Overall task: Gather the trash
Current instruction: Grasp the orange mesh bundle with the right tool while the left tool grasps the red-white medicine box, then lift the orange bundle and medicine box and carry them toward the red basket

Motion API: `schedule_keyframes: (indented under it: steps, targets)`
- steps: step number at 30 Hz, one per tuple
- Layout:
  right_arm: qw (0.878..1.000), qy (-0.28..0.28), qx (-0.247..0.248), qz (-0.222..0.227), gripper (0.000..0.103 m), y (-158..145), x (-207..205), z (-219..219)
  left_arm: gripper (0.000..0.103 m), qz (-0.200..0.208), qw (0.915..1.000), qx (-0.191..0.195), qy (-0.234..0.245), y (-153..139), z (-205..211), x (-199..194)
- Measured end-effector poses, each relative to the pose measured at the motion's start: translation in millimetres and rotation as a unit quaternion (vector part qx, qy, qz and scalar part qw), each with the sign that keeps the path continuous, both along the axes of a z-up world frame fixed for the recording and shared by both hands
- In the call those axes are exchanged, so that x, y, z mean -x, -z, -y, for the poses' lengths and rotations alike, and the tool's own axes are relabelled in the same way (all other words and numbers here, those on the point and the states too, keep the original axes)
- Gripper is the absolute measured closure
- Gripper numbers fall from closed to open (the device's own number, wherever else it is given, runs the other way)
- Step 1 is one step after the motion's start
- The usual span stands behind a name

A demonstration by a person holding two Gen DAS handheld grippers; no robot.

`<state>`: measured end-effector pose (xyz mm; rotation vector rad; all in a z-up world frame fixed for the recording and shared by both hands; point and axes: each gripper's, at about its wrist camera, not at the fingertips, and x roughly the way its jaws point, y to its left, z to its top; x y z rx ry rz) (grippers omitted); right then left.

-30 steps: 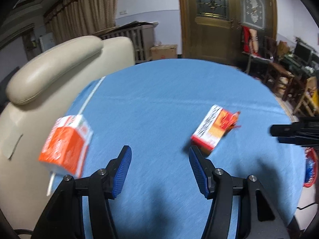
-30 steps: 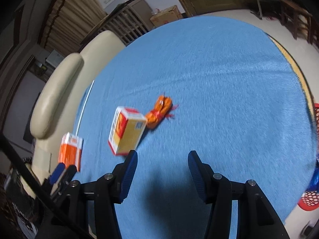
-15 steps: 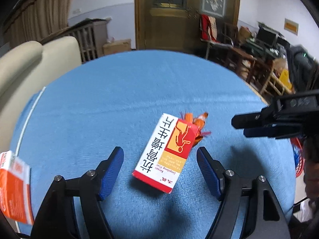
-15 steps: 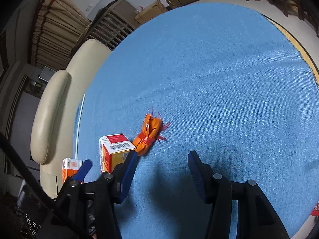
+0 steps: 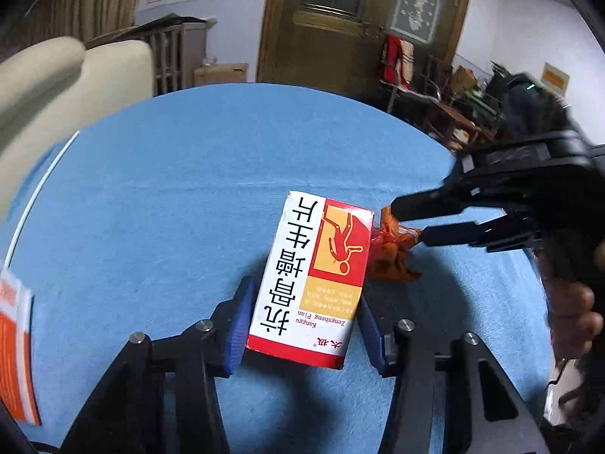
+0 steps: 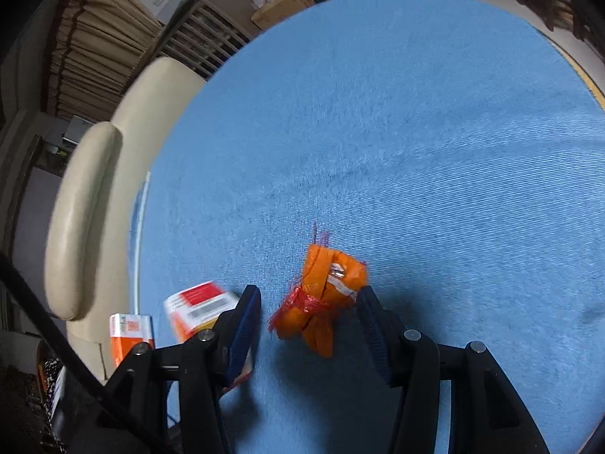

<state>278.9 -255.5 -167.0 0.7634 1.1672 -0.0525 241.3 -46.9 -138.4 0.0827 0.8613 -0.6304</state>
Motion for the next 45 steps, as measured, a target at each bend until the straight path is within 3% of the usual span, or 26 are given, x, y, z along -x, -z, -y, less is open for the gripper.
schedule_keyframes:
  steps: [4, 9, 14, 21, 27, 35, 45]
  targets:
    - [0.999, -0.007, 0.026, -0.024, 0.046, 6.8, -11.1, -14.0, 0.050, 0.008, 0.9993, -0.005, -0.037, -11.9, -21.8, 8.3]
    - [0.993, -0.039, 0.105, -0.041, 0.047, 11.4, -24.8, -39.7, 0.050, 0.009, 0.9964, -0.024, -0.081, -21.9, -38.1, 17.0]
    - [0.977, -0.092, 0.193, -0.022, 0.068, 9.2, -23.9, -56.5, 0.050, 0.024, 0.9925, -0.044, -0.112, -32.2, -44.4, 28.3]
    - [0.978, -0.095, 0.186, 0.013, 0.068, -7.1, 17.6, -51.0, 0.050, 0.035, 0.9881, -0.062, -0.136, -48.4, -39.6, 43.4]
    - [0.980, -0.095, 0.162, 0.067, 0.068, -42.3, 68.6, -34.1, 0.050, 0.063, 0.9846, -0.072, -0.146, -71.0, -32.6, 68.4]
    - [0.976, -0.096, 0.142, 0.138, 0.068, -95.0, 139.1, -25.4, 0.050, 0.104, 0.9811, -0.083, -0.140, -94.3, -16.5, 107.3]
    - [0.968, -0.085, 0.153, 0.178, 0.068, -123.1, 222.1, -6.2, 0.049, 0.143, 0.9778, -0.090, -0.124, -121.1, 9.5, 150.4]
